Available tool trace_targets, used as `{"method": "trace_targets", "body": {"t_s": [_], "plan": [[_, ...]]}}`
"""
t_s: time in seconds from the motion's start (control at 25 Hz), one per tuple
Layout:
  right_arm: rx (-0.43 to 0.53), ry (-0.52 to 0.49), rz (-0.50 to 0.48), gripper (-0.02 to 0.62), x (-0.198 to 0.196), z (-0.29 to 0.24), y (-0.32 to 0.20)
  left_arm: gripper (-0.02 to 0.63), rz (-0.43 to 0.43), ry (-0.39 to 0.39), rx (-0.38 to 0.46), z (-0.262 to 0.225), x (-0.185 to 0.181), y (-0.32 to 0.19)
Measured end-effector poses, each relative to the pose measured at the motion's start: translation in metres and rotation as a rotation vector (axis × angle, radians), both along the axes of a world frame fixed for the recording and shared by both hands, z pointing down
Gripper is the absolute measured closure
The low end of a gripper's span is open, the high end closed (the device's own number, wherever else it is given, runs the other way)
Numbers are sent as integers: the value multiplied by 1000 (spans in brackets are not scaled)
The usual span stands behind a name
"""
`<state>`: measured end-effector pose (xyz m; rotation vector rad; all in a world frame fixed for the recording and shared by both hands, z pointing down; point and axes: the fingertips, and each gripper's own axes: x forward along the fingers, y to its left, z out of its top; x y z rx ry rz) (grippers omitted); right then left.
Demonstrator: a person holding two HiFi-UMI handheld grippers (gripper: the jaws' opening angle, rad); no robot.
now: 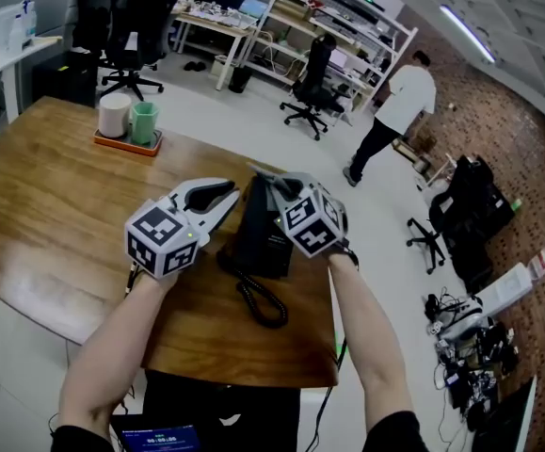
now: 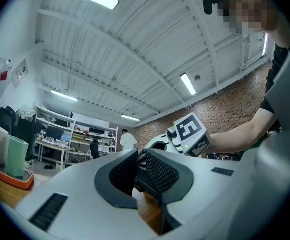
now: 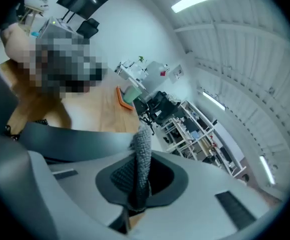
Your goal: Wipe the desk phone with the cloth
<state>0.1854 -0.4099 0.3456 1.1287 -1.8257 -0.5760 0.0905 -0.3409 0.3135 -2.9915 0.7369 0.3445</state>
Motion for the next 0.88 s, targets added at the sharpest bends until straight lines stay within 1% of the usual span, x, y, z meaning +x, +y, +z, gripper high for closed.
{"method": "trace_targets", "body": {"t_s": [0.12, 0.28, 0.36, 0.44, 0.48, 0.52, 0.56, 0.6, 0.64, 0.68, 0.76, 0.84, 0.88], "plan": [[-39, 60, -57, 571, -7, 17, 25, 572, 3, 0, 2, -1, 0, 0], [-144, 142, -216, 571, -31, 48, 90, 572, 4, -4, 0, 0, -1, -2], [-206, 188, -306, 571, -43, 66, 129, 572, 6, -4, -4, 2, -2, -3], [-293, 248, -410, 571, -53, 84, 166, 572, 3, -4, -7, 4, -5, -5], [-337, 277, -451, 571, -53, 91, 181, 572, 3, -4, -9, 5, -5, -5], [-367, 291, -472, 573, -49, 94, 191, 572, 5, -5, -9, 5, -5, -5], [-374, 281, -471, 569, -44, 91, 192, 572, 6, -6, -8, 5, -4, -5], [-355, 241, -451, 569, -39, 82, 185, 572, 7, -7, -8, 4, -4, -5], [-313, 178, -413, 569, -33, 67, 170, 572, 7, -7, -6, 4, -4, -5], [-252, 103, -360, 569, -27, 48, 149, 572, 6, -7, -5, 4, -4, -4], [-109, -32, -217, 569, -8, 9, 101, 572, 8, -8, -2, 5, -4, -3], [1, -113, -82, 569, 11, -16, 56, 572, 10, -8, 0, 5, -3, -2], [31, -129, -33, 569, 18, -22, 38, 572, 11, -9, 1, 5, -2, -1]]}}
